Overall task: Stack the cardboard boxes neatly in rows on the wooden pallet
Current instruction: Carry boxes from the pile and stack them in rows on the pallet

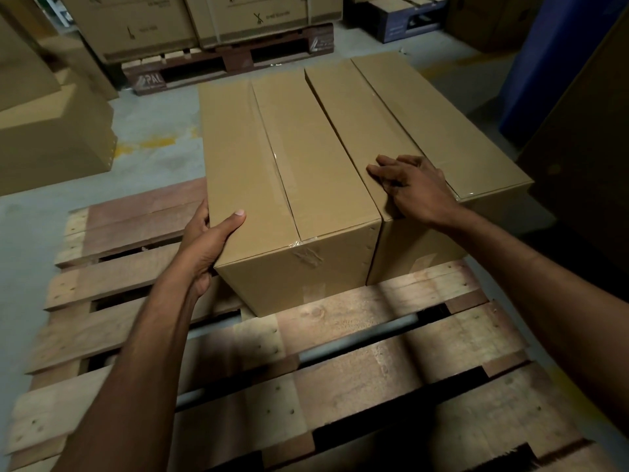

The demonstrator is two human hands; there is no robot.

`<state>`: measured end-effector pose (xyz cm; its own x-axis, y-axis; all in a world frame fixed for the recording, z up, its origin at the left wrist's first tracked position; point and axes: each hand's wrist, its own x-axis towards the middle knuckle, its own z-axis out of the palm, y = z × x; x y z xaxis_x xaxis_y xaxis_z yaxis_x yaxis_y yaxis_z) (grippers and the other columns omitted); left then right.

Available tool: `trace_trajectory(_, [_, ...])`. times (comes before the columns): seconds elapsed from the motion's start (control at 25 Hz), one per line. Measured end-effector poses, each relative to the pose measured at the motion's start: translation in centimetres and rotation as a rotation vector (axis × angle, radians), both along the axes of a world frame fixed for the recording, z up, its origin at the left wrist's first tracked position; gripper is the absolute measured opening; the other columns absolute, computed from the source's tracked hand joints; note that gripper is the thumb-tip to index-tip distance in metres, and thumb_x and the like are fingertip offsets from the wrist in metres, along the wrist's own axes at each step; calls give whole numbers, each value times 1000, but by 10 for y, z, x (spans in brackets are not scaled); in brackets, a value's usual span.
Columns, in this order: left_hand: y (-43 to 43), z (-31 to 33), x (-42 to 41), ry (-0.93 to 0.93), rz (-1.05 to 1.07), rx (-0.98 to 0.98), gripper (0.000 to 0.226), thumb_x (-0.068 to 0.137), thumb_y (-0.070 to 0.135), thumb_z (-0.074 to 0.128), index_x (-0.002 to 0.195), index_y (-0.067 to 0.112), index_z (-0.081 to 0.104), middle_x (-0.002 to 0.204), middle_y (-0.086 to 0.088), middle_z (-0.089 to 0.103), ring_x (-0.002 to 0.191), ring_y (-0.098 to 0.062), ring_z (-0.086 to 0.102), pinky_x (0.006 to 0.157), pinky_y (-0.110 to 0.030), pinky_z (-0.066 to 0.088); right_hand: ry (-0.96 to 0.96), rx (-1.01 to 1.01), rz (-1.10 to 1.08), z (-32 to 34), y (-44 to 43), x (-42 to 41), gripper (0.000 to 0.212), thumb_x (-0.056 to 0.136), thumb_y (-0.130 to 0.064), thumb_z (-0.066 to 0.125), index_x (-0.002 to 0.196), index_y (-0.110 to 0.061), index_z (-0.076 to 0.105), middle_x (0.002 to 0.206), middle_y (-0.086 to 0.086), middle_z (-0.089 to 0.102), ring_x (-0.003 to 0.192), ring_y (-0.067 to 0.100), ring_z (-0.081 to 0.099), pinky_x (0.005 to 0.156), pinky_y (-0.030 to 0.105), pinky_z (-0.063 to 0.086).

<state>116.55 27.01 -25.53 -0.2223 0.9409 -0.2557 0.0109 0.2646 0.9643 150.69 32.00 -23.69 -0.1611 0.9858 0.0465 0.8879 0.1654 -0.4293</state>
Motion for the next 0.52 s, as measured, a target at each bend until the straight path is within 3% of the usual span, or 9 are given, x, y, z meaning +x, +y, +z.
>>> trace_trajectory(0.2, [-6,23,4,65,-42,-95,56,97,21,70,147,27,47,130,8,65,104,-7,65,93,-33,53,-50,-166,5,20,-4,-5,55,103,-16,49,155,-32,43,167,-4,29,153,27,19,122,56,20])
trace_trajectory(0.28, [-20,46,11,170,-23,-133,57,99,21,67,151,22,42,136,7,55,113,-8,57,98,-30,46,21,-212,-8,42,-16,-13,59,96,-11,53,152,-30,47,162,0,39,151,27,28,121,57,28])
trace_trajectory(0.36, [-38,79,14,228,57,-113,60,99,24,67,152,18,41,147,2,48,130,-16,50,111,-36,43,141,-214,-44,78,-43,-28,59,93,-8,58,150,-25,50,156,0,48,147,23,38,120,46,34])
trace_trajectory(0.44, [-60,118,15,244,121,-76,62,97,23,69,152,17,41,152,-5,47,134,-23,50,113,-43,45,240,-222,-66,118,-75,-46,55,95,-8,60,147,-22,54,151,0,53,141,18,45,115,34,38])
trace_trajectory(0.52, [-87,174,24,217,148,-69,60,97,16,68,151,16,42,151,-7,50,130,-21,55,104,-28,50,332,-256,-78,164,-109,-62,51,96,-7,61,144,-24,57,145,-5,58,132,12,52,108,28,44])
